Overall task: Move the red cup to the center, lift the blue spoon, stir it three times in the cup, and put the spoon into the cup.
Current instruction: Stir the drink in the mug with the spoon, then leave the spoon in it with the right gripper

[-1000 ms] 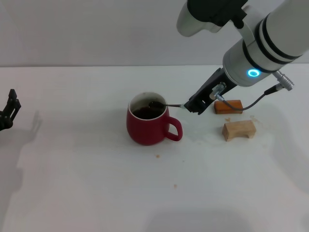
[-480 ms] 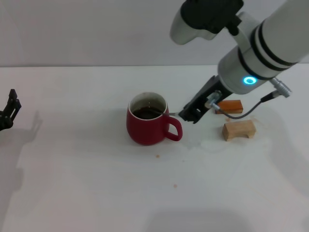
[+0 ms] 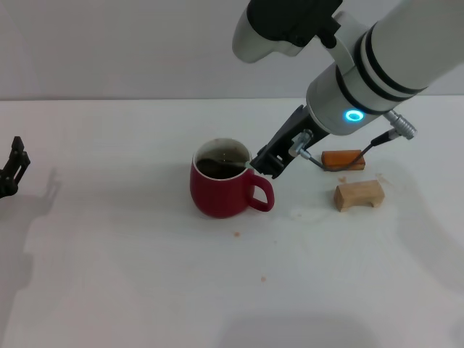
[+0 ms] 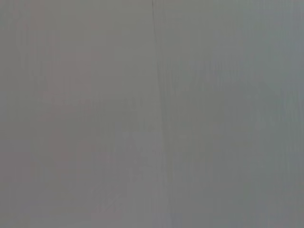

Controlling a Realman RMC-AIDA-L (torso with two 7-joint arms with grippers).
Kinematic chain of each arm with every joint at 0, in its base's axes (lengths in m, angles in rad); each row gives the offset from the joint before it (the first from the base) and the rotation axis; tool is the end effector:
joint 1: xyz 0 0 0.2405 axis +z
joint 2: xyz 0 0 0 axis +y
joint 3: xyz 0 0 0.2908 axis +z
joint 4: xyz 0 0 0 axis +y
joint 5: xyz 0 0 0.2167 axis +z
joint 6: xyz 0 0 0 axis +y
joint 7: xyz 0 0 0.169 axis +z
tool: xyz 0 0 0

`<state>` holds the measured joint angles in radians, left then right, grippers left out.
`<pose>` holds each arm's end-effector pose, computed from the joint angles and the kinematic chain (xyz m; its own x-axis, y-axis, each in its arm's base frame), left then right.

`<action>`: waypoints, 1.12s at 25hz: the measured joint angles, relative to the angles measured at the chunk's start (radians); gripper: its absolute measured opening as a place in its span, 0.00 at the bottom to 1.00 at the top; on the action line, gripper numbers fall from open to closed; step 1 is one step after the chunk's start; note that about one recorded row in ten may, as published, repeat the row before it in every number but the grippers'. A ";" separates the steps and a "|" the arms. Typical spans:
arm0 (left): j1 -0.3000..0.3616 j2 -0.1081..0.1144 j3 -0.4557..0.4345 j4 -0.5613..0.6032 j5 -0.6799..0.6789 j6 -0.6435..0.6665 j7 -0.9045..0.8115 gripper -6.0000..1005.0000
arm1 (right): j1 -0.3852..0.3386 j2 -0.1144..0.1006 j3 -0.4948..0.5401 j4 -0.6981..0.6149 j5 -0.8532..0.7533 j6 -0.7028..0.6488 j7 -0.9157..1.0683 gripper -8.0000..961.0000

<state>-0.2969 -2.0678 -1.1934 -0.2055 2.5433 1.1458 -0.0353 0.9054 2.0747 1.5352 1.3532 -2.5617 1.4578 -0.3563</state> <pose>-0.4052 0.3353 -0.0079 0.7780 -0.0128 0.6282 0.6282 0.0335 -0.7773 0.0748 0.4135 -0.0775 0.8746 -0.4417 0.2002 -0.3246 -0.8399 -0.4349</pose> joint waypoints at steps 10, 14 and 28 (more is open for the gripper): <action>0.001 0.000 0.000 0.000 0.000 0.000 0.000 0.84 | -0.001 -0.003 0.012 0.000 -0.050 -0.004 0.000 0.14; 0.001 0.000 0.000 0.000 0.000 0.000 0.000 0.84 | -0.008 -0.004 0.023 0.000 -0.052 -0.001 -0.002 0.13; -0.001 0.000 0.000 0.001 0.000 0.000 0.000 0.84 | -0.041 -0.003 0.018 0.028 -0.041 0.041 0.000 0.13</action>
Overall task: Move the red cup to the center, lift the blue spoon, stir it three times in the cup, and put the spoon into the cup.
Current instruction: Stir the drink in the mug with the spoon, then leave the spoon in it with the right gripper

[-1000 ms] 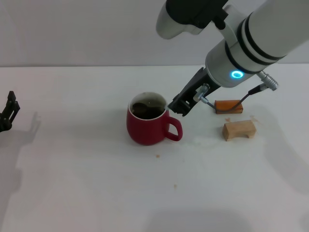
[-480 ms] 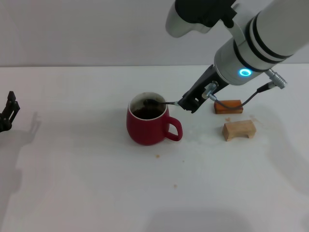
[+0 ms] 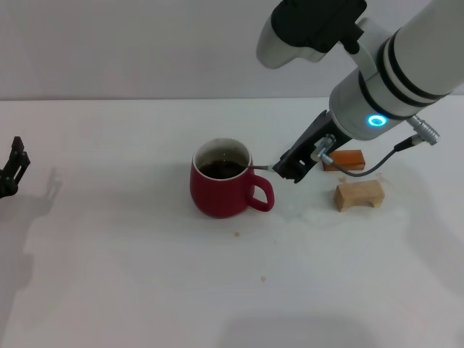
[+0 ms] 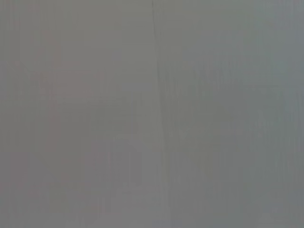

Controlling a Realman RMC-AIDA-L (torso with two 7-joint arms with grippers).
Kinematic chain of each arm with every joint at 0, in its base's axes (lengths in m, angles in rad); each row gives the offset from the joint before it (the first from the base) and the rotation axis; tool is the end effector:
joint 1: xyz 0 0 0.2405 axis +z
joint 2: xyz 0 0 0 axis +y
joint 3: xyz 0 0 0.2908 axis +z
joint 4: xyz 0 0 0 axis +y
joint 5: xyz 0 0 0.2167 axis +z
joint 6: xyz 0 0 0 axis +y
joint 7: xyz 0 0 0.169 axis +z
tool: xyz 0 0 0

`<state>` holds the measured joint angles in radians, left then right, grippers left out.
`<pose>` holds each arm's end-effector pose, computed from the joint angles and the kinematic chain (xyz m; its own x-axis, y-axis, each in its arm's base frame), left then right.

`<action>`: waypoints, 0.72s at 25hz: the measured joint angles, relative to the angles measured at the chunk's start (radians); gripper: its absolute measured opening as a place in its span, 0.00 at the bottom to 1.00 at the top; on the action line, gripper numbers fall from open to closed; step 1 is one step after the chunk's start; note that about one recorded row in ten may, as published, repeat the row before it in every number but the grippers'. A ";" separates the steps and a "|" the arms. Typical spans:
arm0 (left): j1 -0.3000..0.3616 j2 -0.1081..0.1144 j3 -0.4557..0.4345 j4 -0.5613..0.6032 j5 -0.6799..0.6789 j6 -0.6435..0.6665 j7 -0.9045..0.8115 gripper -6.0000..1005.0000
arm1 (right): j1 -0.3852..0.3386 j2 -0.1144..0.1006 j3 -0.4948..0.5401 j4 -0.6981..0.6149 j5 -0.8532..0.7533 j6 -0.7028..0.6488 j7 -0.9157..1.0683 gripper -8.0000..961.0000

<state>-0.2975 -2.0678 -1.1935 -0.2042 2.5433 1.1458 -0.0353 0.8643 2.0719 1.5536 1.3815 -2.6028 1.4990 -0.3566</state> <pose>-0.4053 0.3353 -0.0078 0.7784 -0.0122 0.6277 0.6277 0.0336 -0.7777 0.0939 0.4119 -0.0670 0.8487 -0.4811 0.2198 -0.3426 -0.8166 -0.4646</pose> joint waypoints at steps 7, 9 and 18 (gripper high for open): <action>-0.001 0.000 0.000 0.000 0.000 0.000 0.000 0.84 | -0.001 0.002 -0.014 0.010 0.039 -0.002 0.001 0.13; -0.002 0.000 0.000 0.000 0.000 0.000 0.000 0.84 | 0.006 0.003 -0.025 0.010 0.043 -0.009 0.002 0.13; -0.002 0.000 0.000 0.000 0.000 0.000 0.000 0.84 | 0.026 0.002 -0.031 -0.015 0.050 -0.043 0.002 0.13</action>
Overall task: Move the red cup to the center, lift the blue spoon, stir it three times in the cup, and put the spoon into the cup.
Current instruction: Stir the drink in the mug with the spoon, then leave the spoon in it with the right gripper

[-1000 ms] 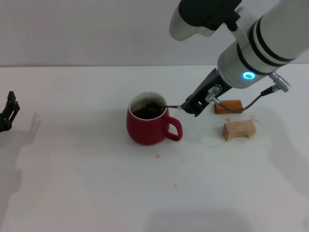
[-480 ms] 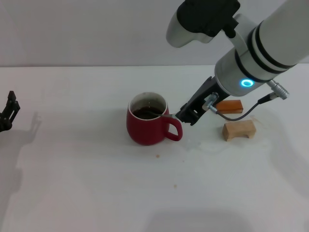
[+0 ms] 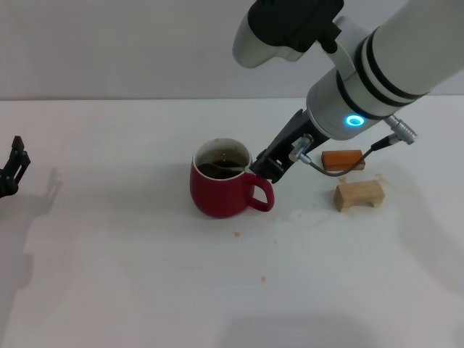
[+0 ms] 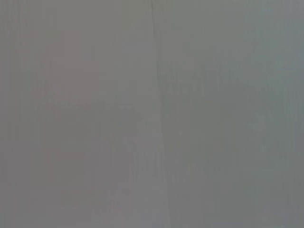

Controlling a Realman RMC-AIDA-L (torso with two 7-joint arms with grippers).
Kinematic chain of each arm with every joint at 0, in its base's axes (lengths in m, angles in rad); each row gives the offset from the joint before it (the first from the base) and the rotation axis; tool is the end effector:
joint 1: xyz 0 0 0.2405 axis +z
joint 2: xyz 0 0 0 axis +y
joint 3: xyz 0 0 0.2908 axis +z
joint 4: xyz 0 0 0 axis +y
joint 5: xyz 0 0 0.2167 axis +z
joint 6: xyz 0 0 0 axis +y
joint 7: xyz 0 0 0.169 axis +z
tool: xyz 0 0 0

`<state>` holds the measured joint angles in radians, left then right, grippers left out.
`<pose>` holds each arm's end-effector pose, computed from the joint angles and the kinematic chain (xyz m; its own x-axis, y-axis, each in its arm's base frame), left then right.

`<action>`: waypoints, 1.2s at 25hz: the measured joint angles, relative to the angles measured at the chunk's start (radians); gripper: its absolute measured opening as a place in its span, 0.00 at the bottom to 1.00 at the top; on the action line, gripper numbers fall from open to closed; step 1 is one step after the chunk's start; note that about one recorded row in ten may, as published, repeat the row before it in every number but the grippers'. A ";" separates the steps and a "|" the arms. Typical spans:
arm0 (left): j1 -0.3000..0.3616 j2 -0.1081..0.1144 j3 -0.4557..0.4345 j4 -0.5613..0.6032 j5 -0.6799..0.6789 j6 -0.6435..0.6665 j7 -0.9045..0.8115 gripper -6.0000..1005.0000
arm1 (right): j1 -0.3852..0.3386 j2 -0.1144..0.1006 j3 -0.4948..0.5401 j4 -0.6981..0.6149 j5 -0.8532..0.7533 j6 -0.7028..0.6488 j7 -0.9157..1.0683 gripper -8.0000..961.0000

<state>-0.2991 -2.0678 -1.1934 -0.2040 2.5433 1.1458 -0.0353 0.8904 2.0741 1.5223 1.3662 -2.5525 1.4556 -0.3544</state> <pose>-0.4048 0.3359 -0.0079 0.7784 -0.0133 0.6276 0.6277 0.0325 -0.7778 0.0768 0.4097 -0.0790 0.8758 -0.4396 0.1991 -0.3261 -0.8432 -0.4273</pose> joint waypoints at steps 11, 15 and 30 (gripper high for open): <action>0.003 0.000 0.000 0.003 0.000 0.000 0.000 0.84 | 0.002 -0.003 0.016 -0.004 -0.059 -0.012 -0.004 0.13; 0.001 0.000 0.000 0.006 0.000 0.000 0.000 0.84 | -0.007 -0.004 0.030 0.000 -0.062 -0.004 -0.008 0.13; 0.001 0.000 0.006 0.008 0.000 0.000 0.000 0.84 | -0.058 0.000 0.017 0.060 -0.049 0.047 0.000 0.13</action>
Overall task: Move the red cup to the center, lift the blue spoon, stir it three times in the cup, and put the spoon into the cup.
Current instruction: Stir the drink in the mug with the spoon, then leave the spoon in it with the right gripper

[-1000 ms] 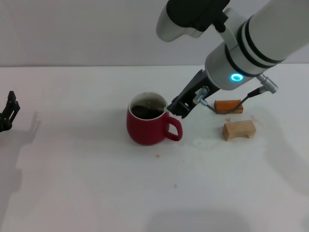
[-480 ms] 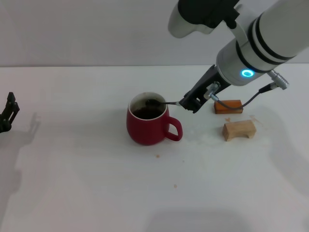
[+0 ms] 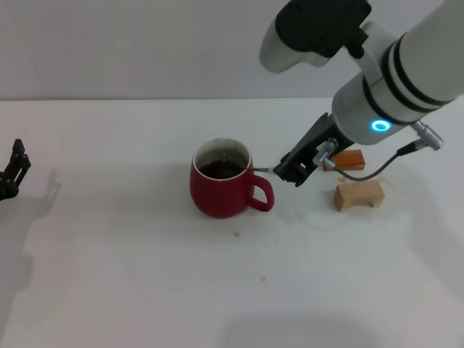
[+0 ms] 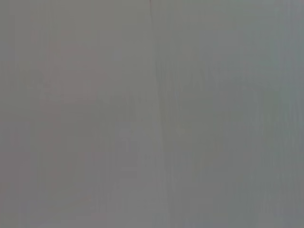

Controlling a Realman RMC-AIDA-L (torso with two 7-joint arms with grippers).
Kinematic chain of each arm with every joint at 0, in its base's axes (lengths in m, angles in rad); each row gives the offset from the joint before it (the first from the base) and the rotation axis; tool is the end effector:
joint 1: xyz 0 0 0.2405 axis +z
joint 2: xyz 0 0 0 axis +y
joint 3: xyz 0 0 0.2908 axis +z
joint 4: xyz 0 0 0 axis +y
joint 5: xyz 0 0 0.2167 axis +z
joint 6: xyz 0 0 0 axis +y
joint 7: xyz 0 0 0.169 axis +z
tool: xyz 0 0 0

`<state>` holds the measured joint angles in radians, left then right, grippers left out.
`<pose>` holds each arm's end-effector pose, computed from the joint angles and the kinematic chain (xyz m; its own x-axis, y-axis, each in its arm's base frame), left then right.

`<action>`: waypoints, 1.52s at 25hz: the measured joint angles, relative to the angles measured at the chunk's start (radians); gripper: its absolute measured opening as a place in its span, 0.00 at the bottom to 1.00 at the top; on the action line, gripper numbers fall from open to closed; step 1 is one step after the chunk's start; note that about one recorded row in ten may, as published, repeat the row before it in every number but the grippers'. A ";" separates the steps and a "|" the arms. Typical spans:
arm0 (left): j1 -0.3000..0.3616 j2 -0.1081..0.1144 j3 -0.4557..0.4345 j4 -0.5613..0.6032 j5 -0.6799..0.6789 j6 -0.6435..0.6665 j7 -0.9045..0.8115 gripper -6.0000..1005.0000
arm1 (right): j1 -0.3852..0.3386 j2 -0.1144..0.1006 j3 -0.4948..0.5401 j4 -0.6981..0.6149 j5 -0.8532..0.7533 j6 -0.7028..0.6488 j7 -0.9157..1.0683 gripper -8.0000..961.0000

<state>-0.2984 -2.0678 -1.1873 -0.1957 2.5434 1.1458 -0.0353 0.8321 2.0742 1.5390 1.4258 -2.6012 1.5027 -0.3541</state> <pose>-0.4067 0.3341 -0.0090 0.7820 -0.0049 0.6233 0.6231 0.0293 -0.7816 0.0957 0.4051 -0.0664 0.8550 -0.4732 0.2122 -0.3387 -0.8195 -0.4623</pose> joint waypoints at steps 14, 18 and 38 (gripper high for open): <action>-0.003 0.000 0.000 0.000 0.000 0.000 0.000 0.84 | 0.028 0.001 -0.045 -0.018 0.039 -0.044 0.011 0.13; -0.004 0.000 0.000 -0.001 0.000 0.000 0.000 0.84 | 0.045 0.001 -0.042 -0.053 0.039 -0.070 0.011 0.13; -0.003 0.000 0.001 0.001 0.000 0.000 0.000 0.84 | -0.003 0.000 0.012 0.030 -0.039 -0.174 0.014 0.21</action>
<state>-0.3019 -2.0678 -1.1863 -0.1947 2.5432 1.1459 -0.0353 0.8294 2.0738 1.5509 1.4556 -2.6401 1.3289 -0.3397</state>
